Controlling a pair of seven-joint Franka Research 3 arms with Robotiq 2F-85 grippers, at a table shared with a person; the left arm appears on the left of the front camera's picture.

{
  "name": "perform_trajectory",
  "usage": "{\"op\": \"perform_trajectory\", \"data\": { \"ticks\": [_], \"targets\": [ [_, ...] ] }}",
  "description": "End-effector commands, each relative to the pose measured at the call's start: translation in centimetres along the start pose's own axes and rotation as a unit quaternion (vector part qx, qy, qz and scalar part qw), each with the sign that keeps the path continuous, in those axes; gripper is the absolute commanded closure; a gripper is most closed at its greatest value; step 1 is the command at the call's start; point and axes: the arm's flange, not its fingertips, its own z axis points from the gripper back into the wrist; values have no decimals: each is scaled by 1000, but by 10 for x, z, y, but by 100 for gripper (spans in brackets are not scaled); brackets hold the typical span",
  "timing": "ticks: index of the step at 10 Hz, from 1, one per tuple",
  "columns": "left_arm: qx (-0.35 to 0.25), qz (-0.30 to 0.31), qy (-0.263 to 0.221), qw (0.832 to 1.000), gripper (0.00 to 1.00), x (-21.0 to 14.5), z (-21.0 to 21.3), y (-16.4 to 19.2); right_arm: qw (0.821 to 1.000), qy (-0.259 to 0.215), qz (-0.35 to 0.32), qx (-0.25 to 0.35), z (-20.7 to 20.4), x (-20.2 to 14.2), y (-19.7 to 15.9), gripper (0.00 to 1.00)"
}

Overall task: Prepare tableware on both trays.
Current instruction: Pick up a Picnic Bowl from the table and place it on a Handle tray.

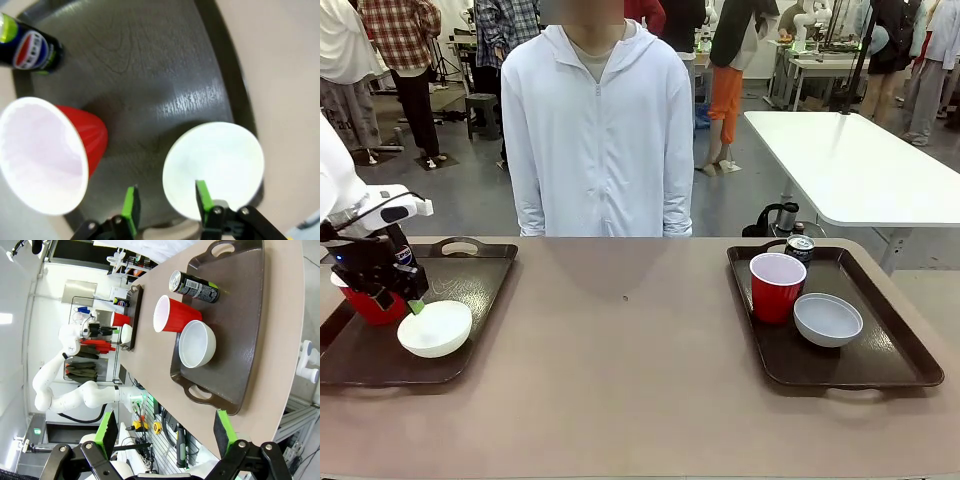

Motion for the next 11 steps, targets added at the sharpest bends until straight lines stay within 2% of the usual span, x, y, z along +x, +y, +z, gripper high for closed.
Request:
{"op": "perform_trajectory", "data": {
  "ticks": [1,3,4,6,7,11],
  "targets": [
    [-6,-11,2,1000,0,-29,26,-2,1000,0,-9,-1,1,1,3,0],
    [-19,-13,4,1000,0,-32,53,-2,1000,0,-9,-1,1,1,3,0],
    [-27,-7,9,1000,9,-35,65,0,1000,0,-9,-1,1,1,3,0],
    [-60,18,4,998,9,-42,79,5,1000,0,-9,-1,1,1,3,0],
    [-17,2,6,1000,9,-31,67,-1,1000,0,-9,-1,1,1,3,0],
    [-17,2,6,1000,9,-31,67,-1,1000,0,-9,-1,1,1,3,0]
  ]
}}
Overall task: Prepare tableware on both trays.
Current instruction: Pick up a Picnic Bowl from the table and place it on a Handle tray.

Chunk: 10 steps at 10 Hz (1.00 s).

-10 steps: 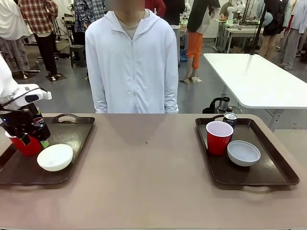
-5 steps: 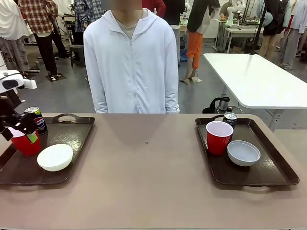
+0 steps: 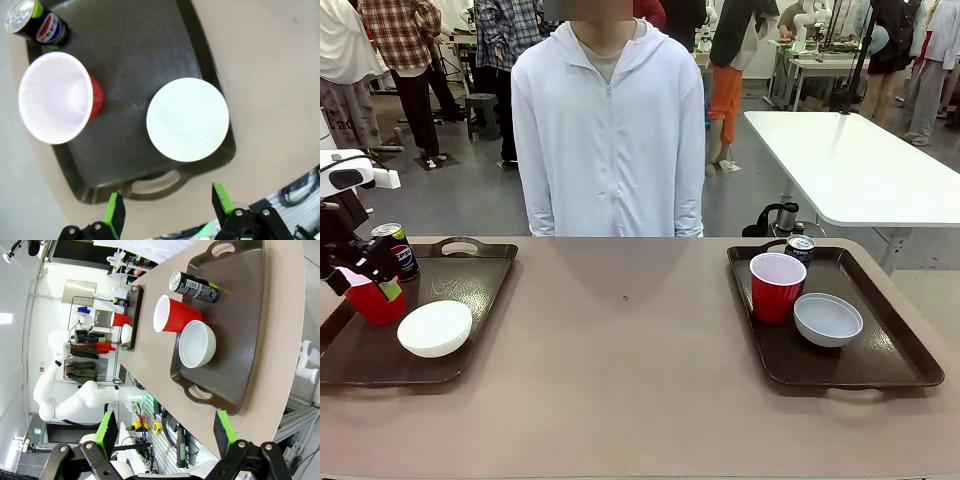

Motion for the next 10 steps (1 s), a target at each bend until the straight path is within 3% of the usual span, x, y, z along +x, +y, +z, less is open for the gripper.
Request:
{"op": "perform_trajectory", "data": {
  "ticks": [1,5,7,8,10],
  "targets": [
    [9,-4,-6,1000,9,3,-1,2,1000,-1,-9,-2,1,0,3,0],
    [0,0,0,1000,9,0,0,0,1000,-1,-9,-2,1,0,3,0],
    [-60,-49,-29,997,9,19,25,-5,1000,-1,-9,-2,1,0,3,0],
    [-78,-64,-19,995,9,24,27,-3,1000,-1,-9,-2,1,0,3,0],
    [-159,-34,-24,986,9,26,38,29,1000,-1,-9,-2,1,0,3,0]
  ]
}}
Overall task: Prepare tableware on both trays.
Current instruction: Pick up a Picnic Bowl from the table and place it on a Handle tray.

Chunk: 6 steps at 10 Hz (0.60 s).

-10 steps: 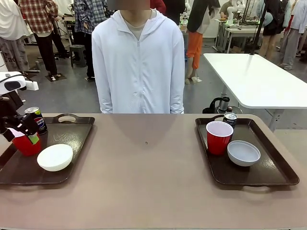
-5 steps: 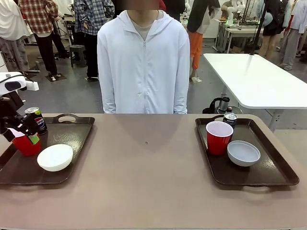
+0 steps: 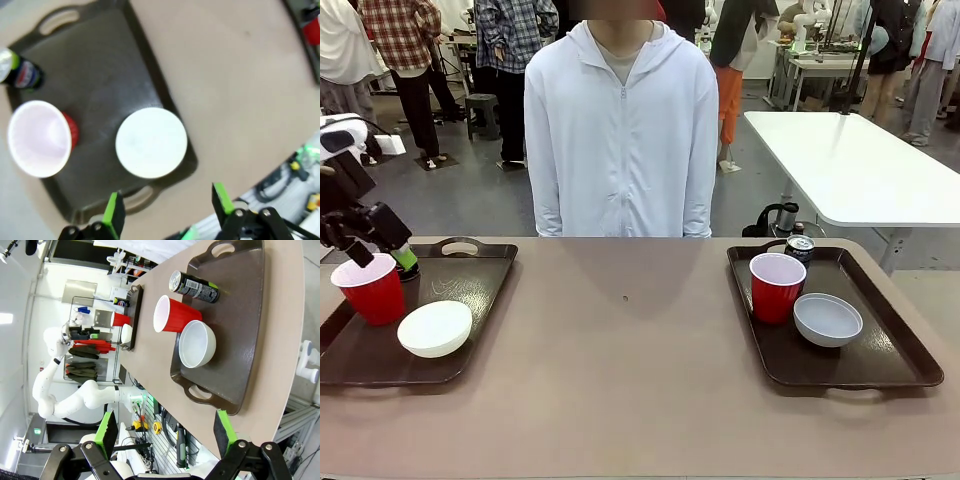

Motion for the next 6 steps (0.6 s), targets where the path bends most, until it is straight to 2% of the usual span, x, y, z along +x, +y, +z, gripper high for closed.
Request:
{"op": "perform_trajectory", "data": {
  "ticks": [1,4,6],
  "targets": [
    [-93,43,1,995,9,-1,17,46,1000,-1,-9,-2,1,0,3,0],
    [-195,112,-26,974,9,-18,30,120,1000,-1,-9,-2,1,0,3,0],
    [-287,146,-58,945,9,-32,29,162,1000,-1,-9,-2,1,0,3,0]
  ]
}}
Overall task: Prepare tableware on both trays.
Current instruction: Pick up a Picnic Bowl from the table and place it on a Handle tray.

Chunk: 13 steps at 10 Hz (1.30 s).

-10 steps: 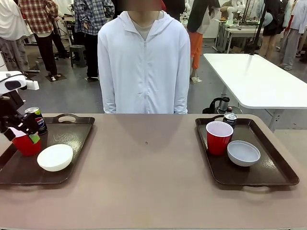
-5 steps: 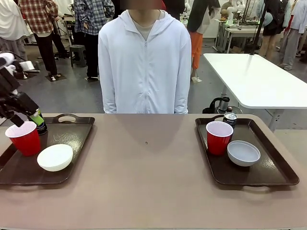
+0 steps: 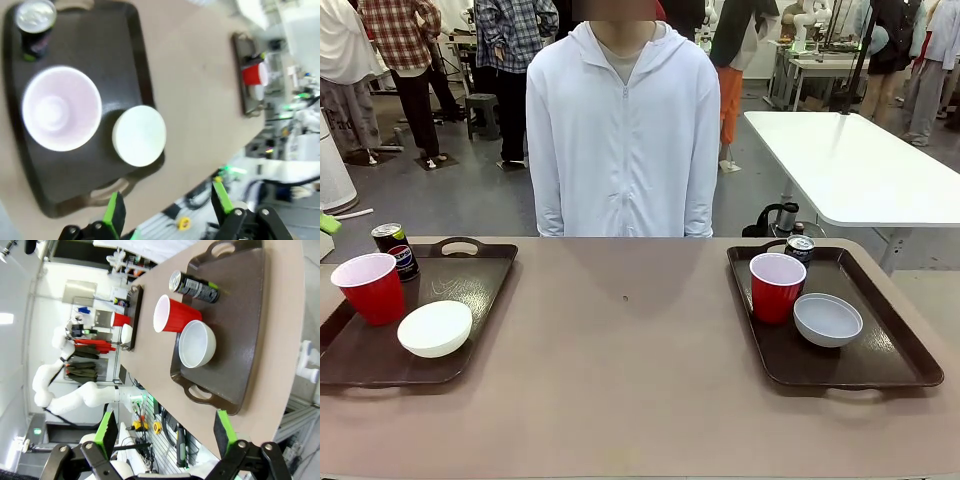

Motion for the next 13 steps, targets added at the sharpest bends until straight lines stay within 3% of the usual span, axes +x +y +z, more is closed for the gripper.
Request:
{"op": "perform_trajectory", "data": {
  "ticks": [1,3,5,8,11,12,13],
  "targets": [
    [-96,12,-6,995,9,12,11,27,1000,-1,-9,-2,1,1,3,0],
    [-134,-3,-20,991,9,11,30,58,1000,-1,-9,-2,1,1,3,0],
    [-132,7,-23,991,9,11,43,89,1000,-1,-9,-2,1,1,3,0],
    [-95,14,6,995,9,18,55,112,1000,-1,-9,-2,1,1,3,0],
    [-64,21,8,998,9,28,56,113,1000,-1,-9,-2,1,1,3,0],
    [-12,22,7,1000,9,31,46,109,1000,-1,-9,-2,1,1,3,0],
    [-83,23,-3,996,9,28,54,114,1000,-1,-9,-2,1,1,3,0]
  ]
}}
